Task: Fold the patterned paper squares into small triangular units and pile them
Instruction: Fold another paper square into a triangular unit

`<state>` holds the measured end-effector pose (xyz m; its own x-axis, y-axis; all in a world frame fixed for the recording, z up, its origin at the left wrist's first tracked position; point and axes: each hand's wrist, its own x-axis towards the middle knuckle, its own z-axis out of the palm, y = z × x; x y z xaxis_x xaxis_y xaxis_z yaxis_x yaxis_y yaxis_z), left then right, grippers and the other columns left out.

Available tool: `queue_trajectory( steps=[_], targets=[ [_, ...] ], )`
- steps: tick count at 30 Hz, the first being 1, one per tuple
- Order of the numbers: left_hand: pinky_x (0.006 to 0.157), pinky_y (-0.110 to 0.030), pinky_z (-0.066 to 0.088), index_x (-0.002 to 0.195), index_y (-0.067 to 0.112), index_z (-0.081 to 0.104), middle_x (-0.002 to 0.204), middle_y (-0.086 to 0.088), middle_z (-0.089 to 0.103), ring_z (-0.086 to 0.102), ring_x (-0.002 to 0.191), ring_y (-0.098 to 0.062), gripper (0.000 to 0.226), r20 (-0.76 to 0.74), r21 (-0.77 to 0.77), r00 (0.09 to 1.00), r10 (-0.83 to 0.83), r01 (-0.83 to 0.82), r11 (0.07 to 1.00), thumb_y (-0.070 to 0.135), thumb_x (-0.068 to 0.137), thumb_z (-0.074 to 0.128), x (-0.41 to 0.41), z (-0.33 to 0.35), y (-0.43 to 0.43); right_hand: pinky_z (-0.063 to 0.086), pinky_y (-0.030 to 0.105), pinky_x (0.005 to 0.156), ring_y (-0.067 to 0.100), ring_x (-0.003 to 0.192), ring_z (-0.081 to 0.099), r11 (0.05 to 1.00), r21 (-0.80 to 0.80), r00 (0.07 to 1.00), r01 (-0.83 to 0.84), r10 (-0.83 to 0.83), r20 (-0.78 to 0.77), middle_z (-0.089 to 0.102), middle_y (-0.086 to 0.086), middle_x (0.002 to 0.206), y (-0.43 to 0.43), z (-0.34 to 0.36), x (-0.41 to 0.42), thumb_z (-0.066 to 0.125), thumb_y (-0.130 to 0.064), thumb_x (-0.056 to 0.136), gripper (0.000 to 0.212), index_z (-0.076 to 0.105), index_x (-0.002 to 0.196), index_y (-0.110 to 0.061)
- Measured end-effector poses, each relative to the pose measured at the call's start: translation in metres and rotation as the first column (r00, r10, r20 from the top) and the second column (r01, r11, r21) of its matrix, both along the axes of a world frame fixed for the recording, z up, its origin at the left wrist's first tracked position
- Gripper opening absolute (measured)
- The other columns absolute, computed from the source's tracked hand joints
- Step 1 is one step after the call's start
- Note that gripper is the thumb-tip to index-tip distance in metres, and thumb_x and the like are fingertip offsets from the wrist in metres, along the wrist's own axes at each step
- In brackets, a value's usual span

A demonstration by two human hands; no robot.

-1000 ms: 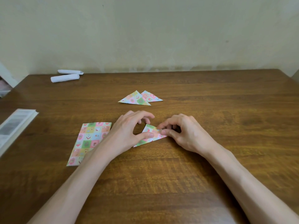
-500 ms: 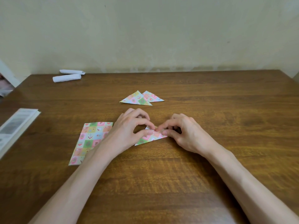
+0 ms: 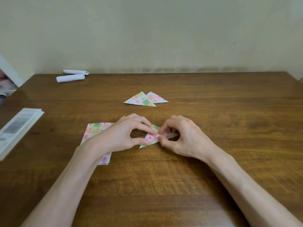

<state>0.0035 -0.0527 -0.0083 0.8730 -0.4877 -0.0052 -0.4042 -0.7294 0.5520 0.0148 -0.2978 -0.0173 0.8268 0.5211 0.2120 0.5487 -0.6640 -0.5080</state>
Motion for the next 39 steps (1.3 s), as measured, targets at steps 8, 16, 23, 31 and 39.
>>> queue_trajectory(
  steps=[8, 16, 23, 31, 39],
  targets=[
    [0.116, -0.037, 0.026, 0.121, 0.051, 0.070, 0.127, 0.038, 0.056, 0.037, 0.135, 0.007, 0.035, -0.036, 0.032, 0.999, -0.029, 0.030, 0.999, 0.042, 0.088, 0.078, 0.000, 0.005, 0.009, 0.042, 0.032, 0.081, 0.010, 0.084, 0.045, 0.996, -0.063, 0.993, 0.064, -0.057, 0.101, 0.050, -0.017, 0.084, 0.020, -0.015, -0.004, 0.061, -0.073, 0.075, 0.042, 0.056, 0.086, -0.033],
    [0.119, -0.039, 0.023, 0.125, 0.053, 0.067, 0.132, 0.039, 0.053, 0.031, 0.138, 0.009, 0.041, -0.072, 0.055, 0.996, -0.051, 0.055, 0.997, 0.041, 0.088, 0.080, 0.000, 0.010, 0.012, 0.041, 0.034, 0.087, 0.011, 0.090, 0.044, 0.993, -0.082, 0.996, 0.086, -0.084, 0.025, 0.048, -0.017, 0.088, 0.024, -0.014, -0.005, 0.057, -0.076, 0.071, 0.041, 0.053, 0.086, -0.038],
    [0.120, -0.041, 0.021, 0.128, 0.055, 0.064, 0.136, 0.040, 0.050, 0.027, 0.142, 0.008, 0.044, -0.100, 0.065, 0.993, -0.067, 0.074, 0.995, 0.040, 0.089, 0.079, -0.002, 0.014, 0.014, 0.036, 0.032, 0.087, 0.010, 0.092, 0.042, 0.985, -0.114, 0.991, 0.131, -0.127, 0.038, 0.041, -0.020, 0.087, 0.028, -0.016, -0.008, 0.052, -0.086, 0.062, 0.055, 0.053, 0.087, -0.037],
    [0.118, -0.043, 0.022, 0.127, 0.057, 0.063, 0.137, 0.041, 0.049, 0.025, 0.146, 0.004, 0.044, -0.104, 0.081, 0.992, -0.068, 0.076, 0.994, 0.043, 0.089, 0.078, -0.002, 0.013, 0.015, 0.033, 0.032, 0.092, 0.010, 0.097, 0.042, 0.985, -0.084, 0.988, 0.148, -0.152, -0.041, 0.043, -0.019, 0.090, 0.030, -0.012, -0.008, 0.069, -0.075, 0.068, 0.044, 0.054, 0.087, -0.038],
    [0.112, -0.031, 0.022, 0.119, 0.051, 0.072, 0.128, 0.039, 0.056, 0.030, 0.140, 0.007, 0.036, -0.038, 0.027, 0.999, -0.007, 0.008, 1.000, 0.046, 0.085, 0.081, -0.002, 0.008, 0.008, 0.032, 0.030, 0.091, 0.008, 0.101, 0.044, 0.991, -0.063, 0.981, 0.114, -0.123, -0.148, 0.051, -0.016, 0.097, 0.024, -0.006, -0.005, 0.076, -0.065, 0.072, 0.037, 0.058, 0.089, -0.038]
  ],
)
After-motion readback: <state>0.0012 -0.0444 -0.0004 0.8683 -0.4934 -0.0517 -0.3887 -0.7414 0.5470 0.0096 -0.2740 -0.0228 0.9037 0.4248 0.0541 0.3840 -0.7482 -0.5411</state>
